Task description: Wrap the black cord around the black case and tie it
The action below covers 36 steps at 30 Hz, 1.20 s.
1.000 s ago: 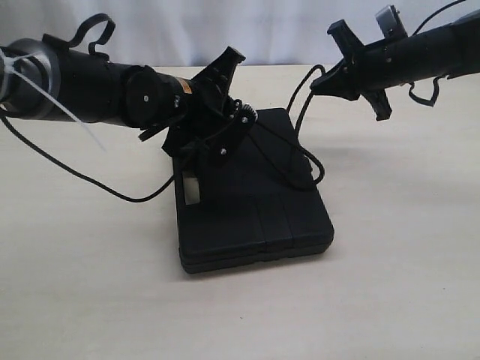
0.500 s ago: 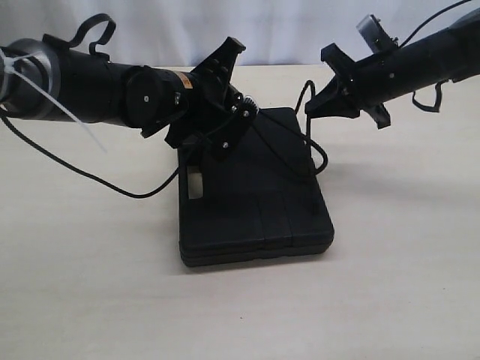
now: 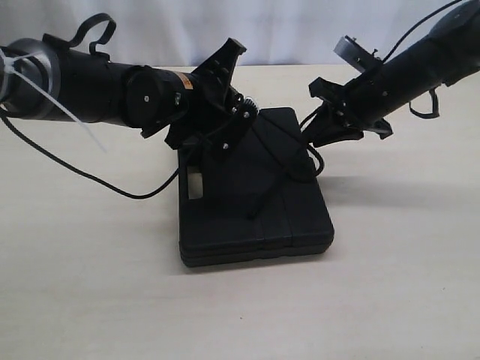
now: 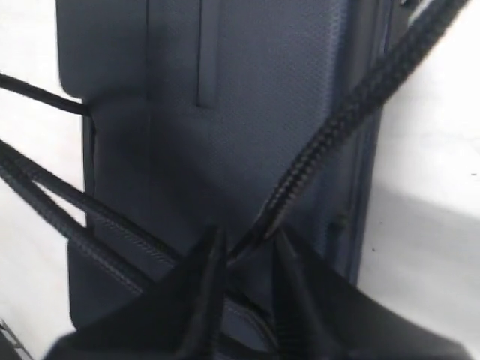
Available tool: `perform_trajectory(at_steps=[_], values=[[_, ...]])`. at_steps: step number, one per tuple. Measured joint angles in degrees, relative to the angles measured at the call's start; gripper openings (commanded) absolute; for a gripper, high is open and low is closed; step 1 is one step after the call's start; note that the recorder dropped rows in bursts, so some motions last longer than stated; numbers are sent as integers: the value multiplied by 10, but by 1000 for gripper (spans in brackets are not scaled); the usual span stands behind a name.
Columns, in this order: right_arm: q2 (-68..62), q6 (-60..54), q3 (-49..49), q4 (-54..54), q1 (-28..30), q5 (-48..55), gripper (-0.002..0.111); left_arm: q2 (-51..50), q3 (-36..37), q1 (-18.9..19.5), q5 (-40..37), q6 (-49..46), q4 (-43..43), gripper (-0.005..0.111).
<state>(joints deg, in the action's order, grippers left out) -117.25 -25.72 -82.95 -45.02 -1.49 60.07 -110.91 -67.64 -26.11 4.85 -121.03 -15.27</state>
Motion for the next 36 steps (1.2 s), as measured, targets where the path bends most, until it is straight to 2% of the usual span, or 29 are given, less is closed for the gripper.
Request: perform_trajectory(at_steps=[8, 22, 25, 30, 36], values=[[39, 76, 0, 121, 1, 14, 22, 0, 0, 0, -1, 0, 0, 0], [67, 88, 0, 143, -7, 30, 22, 0, 0, 0, -2, 0, 0, 0], [99, 57, 1, 146, -7, 51, 22, 0, 0, 0, -2, 0, 0, 0], [169, -13, 65, 83, -7, 66, 22, 0, 0, 0, -2, 0, 0, 0], [208, -20, 191, -44, -7, 18, 22, 0, 0, 0, -27, 0, 0, 0]])
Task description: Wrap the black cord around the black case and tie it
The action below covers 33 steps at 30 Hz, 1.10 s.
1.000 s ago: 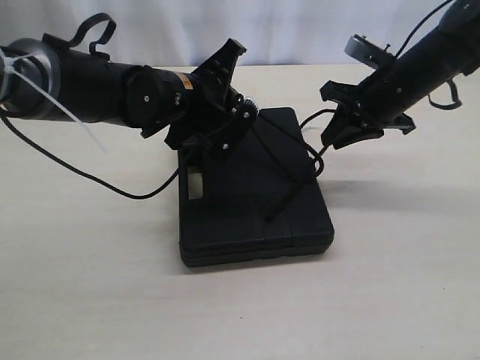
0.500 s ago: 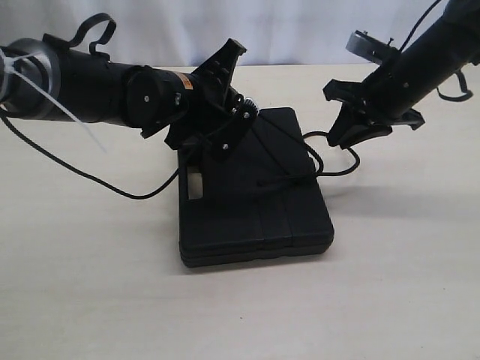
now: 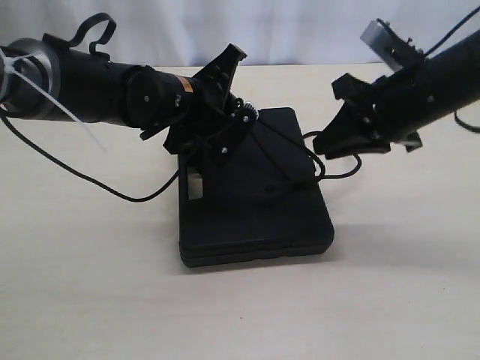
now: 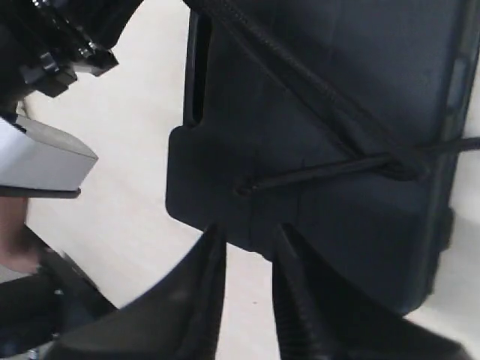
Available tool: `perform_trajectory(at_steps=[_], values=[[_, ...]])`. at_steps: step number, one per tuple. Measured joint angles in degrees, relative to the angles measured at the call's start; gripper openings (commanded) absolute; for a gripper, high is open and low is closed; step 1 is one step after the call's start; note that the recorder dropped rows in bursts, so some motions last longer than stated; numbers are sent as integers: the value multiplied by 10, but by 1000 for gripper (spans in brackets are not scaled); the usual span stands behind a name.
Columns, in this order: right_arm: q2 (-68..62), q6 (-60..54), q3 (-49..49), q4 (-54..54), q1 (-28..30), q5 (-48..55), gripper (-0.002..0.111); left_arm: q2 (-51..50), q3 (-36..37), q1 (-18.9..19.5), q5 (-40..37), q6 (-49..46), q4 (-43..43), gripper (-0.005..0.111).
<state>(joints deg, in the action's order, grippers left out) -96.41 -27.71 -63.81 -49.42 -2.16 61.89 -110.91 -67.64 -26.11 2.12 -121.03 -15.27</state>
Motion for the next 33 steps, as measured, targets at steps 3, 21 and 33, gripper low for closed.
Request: perform_trajectory(at_steps=[3, 21, 33], values=[[0, -12, 75, -57, -3, -38, 22, 0, 0, 0, -9, 0, 0, 0], [-7, -90, 159, -222, -124, -250, 31, 0, 0, 0, -14, 0, -19, 0], [-18, -37, 159, -219, -125, -286, 56, 0, 0, 0, -15, 0, -29, 0]])
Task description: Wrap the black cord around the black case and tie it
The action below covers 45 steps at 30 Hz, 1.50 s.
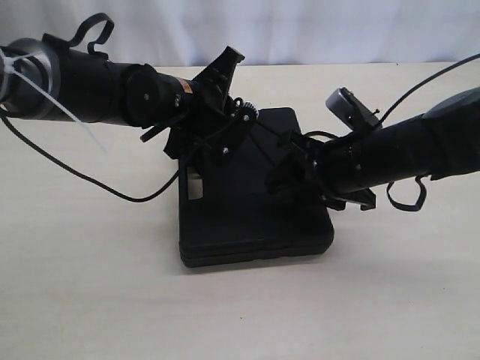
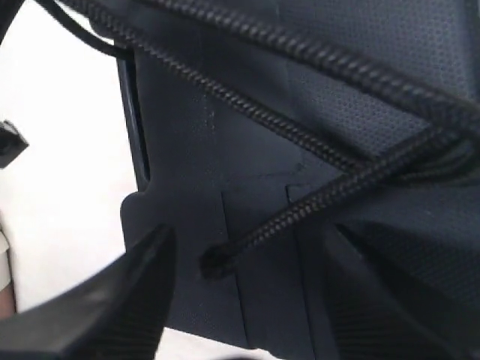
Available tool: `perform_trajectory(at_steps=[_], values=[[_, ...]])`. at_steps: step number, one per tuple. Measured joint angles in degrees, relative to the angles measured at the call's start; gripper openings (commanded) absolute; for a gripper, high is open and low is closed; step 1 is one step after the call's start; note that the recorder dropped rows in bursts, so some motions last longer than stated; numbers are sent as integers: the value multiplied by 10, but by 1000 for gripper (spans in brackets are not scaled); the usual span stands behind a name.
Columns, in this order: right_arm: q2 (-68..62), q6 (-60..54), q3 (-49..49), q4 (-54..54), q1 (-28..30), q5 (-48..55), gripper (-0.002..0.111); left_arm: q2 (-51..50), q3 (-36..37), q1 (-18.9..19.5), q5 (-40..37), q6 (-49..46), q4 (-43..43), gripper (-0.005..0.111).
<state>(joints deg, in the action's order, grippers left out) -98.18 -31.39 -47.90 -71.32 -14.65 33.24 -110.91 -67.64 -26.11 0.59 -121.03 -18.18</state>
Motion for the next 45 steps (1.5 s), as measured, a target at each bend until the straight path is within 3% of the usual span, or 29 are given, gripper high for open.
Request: perform_trajectory(at_steps=[4, 6, 11, 12, 25, 28, 32, 37, 41, 45], values=[[-11, 21, 0, -7, -1, -1, 54, 0, 0, 0, 0, 0, -1, 0], [-25, 21, 0, -25, -1, -1, 47, 0, 0, -1, 0, 0, -1, 0], [-47, -16, -1, -81, -1, 4, 7, 0, 0, -1, 0, 0, -1, 0], [-49, -26, -1, -87, -1, 4, 5, 0, 0, -1, 0, 0, -1, 0], [-24, -107, -1, -90, -1, 76, 5, 0, 0, -1, -14, 0, -30, 1], [13, -113, -1, -64, -1, 92, 5, 0, 0, -1, -14, 0, -39, 9], [79, -116, -1, -38, -1, 97, 5, 0, 0, -1, -14, 0, -64, 30], [165, -118, -1, -31, -1, 96, 5, 0, 0, -1, -14, 0, -165, 56], [225, -121, -1, -19, -1, 50, 5, 0, 0, -1, -3, 0, -278, 63], [267, -128, -3, 33, -1, -43, 5, 1, 0, -3, 78, 0, -395, 64]])
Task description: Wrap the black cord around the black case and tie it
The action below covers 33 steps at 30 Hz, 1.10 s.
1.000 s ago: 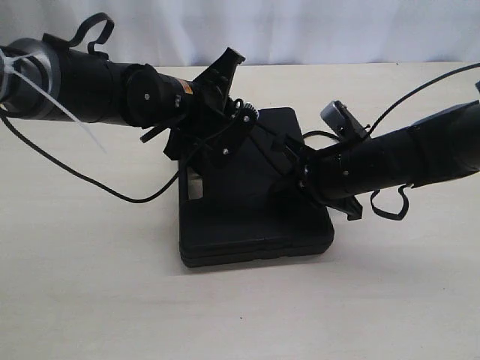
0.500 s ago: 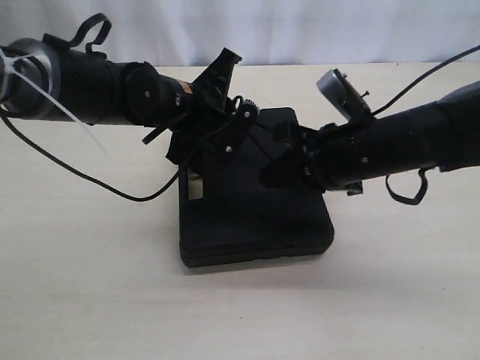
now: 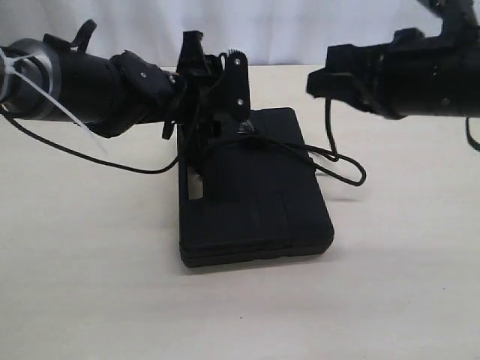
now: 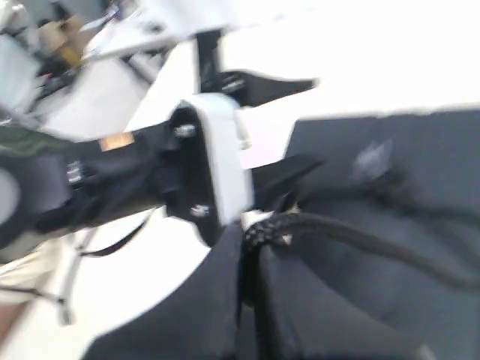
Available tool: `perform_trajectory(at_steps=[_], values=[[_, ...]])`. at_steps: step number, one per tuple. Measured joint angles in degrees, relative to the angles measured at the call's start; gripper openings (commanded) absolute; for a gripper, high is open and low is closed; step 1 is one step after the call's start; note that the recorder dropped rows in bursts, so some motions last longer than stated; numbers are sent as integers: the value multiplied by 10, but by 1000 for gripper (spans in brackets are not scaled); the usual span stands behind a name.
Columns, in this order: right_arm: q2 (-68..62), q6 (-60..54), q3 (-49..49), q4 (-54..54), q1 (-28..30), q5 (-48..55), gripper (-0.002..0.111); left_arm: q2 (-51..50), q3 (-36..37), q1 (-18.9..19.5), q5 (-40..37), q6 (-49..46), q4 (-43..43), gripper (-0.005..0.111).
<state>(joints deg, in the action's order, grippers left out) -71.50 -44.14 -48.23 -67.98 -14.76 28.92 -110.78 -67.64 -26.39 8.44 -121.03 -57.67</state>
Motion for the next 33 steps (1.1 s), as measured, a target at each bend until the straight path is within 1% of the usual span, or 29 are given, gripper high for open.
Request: perform_trajectory(at_steps=[3, 6, 8, 9, 11, 12, 15, 18, 20, 22, 23, 24, 26, 28, 31, 33], values=[[14, 3, -12, 77, 0, -67, 5, 9, 0, -2, 115, 0, -107, 64], [16, 20, -25, 156, 0, -127, 5, 21, -1, -2, 209, 0, -196, 63], [12, 18, -31, 208, 0, -159, 5, 25, -1, -2, 243, 0, -258, 63], [9, 12, -33, 238, 0, -173, 5, 24, -1, -2, 247, 0, -295, 63], [5, 1, -34, 294, 0, -193, 5, 24, -1, -2, 237, 0, -366, 63], [3, -2, -34, 316, 0, -201, 5, 24, -1, -2, 231, 0, -386, 63], [0, -11, -34, 369, 0, -226, 5, 24, 7, -4, 225, 2, -408, 63], [0, -19, -34, 382, 0, -254, 5, 24, 23, -7, 223, 16, -415, 63], [0, -20, -34, 384, 0, -270, 5, 24, 39, -7, 223, 40, -417, 63], [-1, -21, -34, 387, 0, -283, 5, 24, 57, -7, 221, 69, -417, 58], [-1, -21, -34, 387, 0, -289, 5, 24, 64, -7, 216, 80, -419, 51], [-3, -21, -34, 387, 0, -293, 5, 24, 77, -7, 199, 106, -420, 49], [-7, -21, -34, 387, 0, -295, 5, 24, 81, -7, 177, 127, -421, 44], [-11, -21, -34, 387, 0, -295, 5, 24, 81, -7, 153, 144, -421, 44], [-22, -22, -34, 387, 0, -289, 5, 35, 79, -3, 54, 174, -421, 39], [-26, -22, -34, 387, 0, -289, 5, 47, 79, 11, -38, 197, -422, 29]])
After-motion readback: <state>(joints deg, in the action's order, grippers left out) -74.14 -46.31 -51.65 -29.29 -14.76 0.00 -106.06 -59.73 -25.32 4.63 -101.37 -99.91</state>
